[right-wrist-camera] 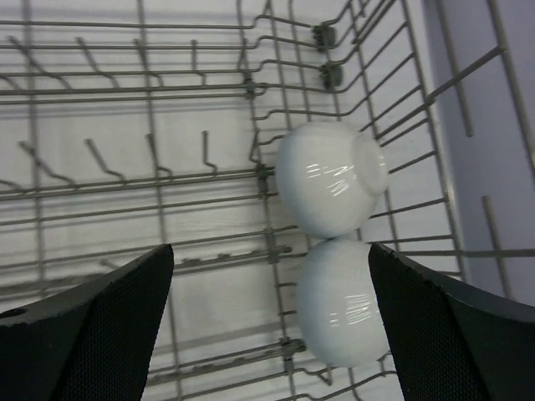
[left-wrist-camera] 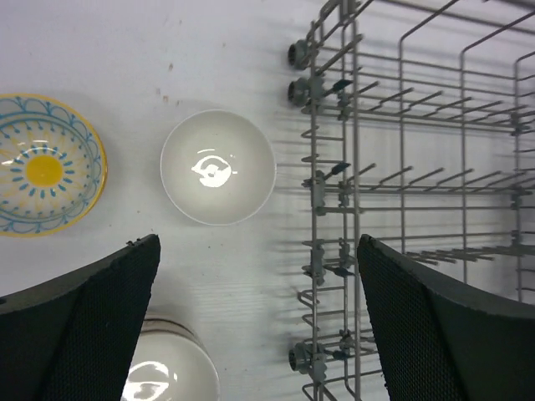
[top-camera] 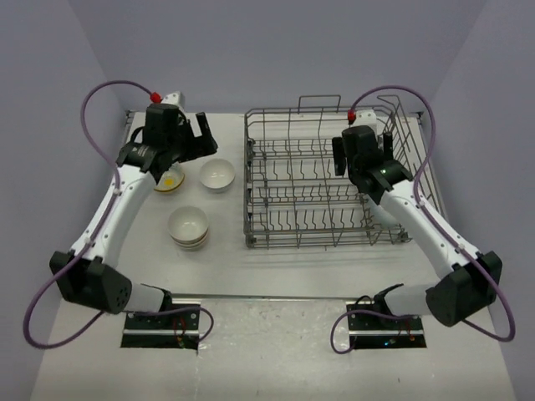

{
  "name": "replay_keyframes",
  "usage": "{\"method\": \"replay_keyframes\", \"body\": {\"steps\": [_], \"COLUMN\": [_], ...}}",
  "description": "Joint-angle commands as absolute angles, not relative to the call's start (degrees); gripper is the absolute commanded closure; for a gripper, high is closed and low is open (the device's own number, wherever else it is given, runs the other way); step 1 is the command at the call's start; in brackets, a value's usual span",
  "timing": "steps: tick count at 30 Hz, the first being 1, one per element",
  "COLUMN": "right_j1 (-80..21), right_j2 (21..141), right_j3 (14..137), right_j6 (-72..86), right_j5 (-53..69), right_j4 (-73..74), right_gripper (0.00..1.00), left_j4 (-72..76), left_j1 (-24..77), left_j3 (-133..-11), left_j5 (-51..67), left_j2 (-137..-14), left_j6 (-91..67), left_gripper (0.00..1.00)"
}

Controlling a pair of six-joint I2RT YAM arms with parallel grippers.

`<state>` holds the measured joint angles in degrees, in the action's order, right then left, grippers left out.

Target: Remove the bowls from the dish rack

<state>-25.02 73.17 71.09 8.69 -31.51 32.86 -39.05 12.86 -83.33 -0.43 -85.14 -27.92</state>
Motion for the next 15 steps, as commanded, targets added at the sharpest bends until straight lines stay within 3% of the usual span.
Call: {"method": "replay_keyframes", "body": {"steps": [1,8,12,15], "right_j1": [-24.17,-22.15,-21.8,-21.53], "right_j2": [79.36,94.89,99.84,102.91], "right_j3": [75.76,82.08,82.88,83.05], "right_j6": [1.5,-3.34,-2.9,-2.29], "right_j5": [-47.62,-53.61,-54.84,-54.49], "right_j4": [34.54,34.72,33.75,34.71], "right_gripper": [0.01,0.01,0.01,0.01], "left_j4": [-39.29,-33.15,-28.75,-27.77], "left_j1": [14.85,16.17,16.61,17.4], "left_j3": [-81.39,-57.15,-47.58,-46.93], "left_j5": [-4.31,-8.71,-3.18,0.86], "left_j2": [-73.85,-47.41,-40.79,-39.38], "left_j6": [-25.4,-19.61,-18.9,-18.63], "left_gripper": [0.0,0.0,0.0,0.0]}}
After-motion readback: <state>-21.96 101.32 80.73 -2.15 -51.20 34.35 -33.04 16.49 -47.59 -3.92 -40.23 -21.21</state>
